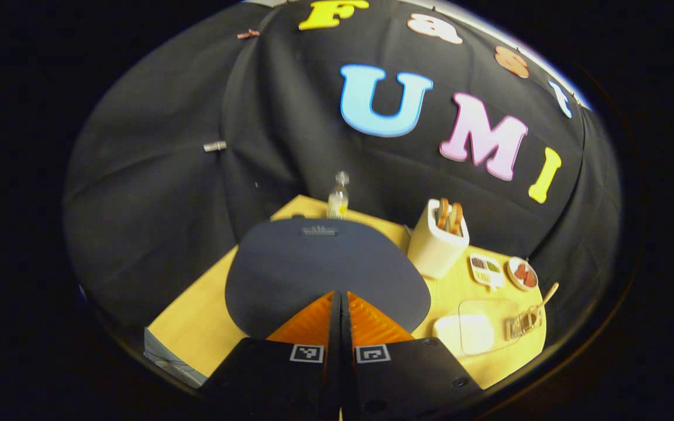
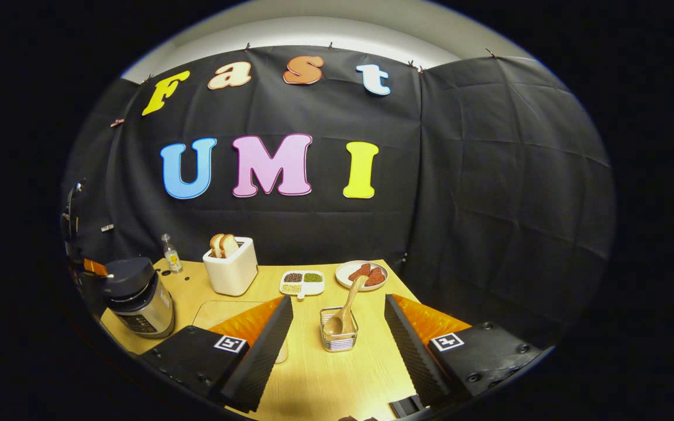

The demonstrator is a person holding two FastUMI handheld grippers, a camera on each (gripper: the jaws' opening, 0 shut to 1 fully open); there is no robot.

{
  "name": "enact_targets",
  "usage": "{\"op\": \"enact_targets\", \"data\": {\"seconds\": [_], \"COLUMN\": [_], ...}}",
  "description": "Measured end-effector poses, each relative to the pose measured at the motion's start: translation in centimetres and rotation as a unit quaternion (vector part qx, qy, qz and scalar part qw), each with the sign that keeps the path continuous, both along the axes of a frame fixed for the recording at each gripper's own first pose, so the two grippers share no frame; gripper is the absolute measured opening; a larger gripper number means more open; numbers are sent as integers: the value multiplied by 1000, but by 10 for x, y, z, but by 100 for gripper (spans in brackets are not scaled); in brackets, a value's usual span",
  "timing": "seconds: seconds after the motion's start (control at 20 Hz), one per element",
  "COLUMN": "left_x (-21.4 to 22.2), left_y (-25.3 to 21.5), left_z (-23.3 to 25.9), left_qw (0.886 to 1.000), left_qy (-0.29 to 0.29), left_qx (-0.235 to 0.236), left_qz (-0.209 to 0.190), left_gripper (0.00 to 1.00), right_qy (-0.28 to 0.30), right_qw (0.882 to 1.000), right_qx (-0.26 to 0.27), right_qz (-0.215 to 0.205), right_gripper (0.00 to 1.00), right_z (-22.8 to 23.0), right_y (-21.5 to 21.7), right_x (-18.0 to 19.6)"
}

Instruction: Close the left gripper, press the button to open the rice cooker; take a wooden spoon from the chopstick holder with the right hand, scoop a spoonful of rice and pour it into the rice cooker, then put the wooden spoon back into the chopstick holder.

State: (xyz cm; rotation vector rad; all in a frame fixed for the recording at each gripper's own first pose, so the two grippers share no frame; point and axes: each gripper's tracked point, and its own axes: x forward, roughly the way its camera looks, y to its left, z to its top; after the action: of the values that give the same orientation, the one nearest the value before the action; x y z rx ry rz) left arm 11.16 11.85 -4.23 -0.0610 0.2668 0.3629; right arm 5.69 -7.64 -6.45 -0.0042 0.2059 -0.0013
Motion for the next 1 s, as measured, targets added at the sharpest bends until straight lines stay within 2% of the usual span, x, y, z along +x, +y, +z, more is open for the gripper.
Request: {"op": "enact_targets", "data": {"seconds": [0.15, 0.25, 0.3, 0.4, 0.5, 0.6, 0.65, 0.8, 1.0], "left_x": [-11, -18, -27, -35, -40, -48, -52, -63, -72], "left_y": [-13, -32, -38, -52, -65, -75, -79, -86, -100], "left_z": [67, 77, 70, 56, 38, 23, 18, 10, -5], "left_qw": [996, 995, 996, 997, 999, 998, 997, 997, 998], "left_qy": [-61, -59, -52, -48, -51, -56, -59, -61, -42], "left_qx": [63, 77, 78, 53, 2, -40, -52, -51, -41], "left_qz": [11, 2, 0, -4, -2, 0, 3, 13, 23], "left_gripper": [8, 6, 8, 9, 16, 37, 52, 96, 95], "right_qy": [-6, -3, 2, 16, 29, 44, 50, 71, 105], "right_qw": [1000, 1000, 1000, 999, 999, 998, 997, 995, 990], "right_qx": [10, 15, 20, 33, 41, 44, 46, 51, 71], "right_qz": [-2, 1, 3, 12, 21, 30, 34, 40, 56], "right_gripper": [98, 98, 98, 98, 98, 98, 98, 99, 98], "right_z": [3, 0, -4, -12, -21, -32, -36, -51, -75], "right_y": [-10, -14, -14, -13, -12, -13, -14, -18, -17], "right_x": [23, 37, 42, 52, 63, 75, 80, 97, 121]}}
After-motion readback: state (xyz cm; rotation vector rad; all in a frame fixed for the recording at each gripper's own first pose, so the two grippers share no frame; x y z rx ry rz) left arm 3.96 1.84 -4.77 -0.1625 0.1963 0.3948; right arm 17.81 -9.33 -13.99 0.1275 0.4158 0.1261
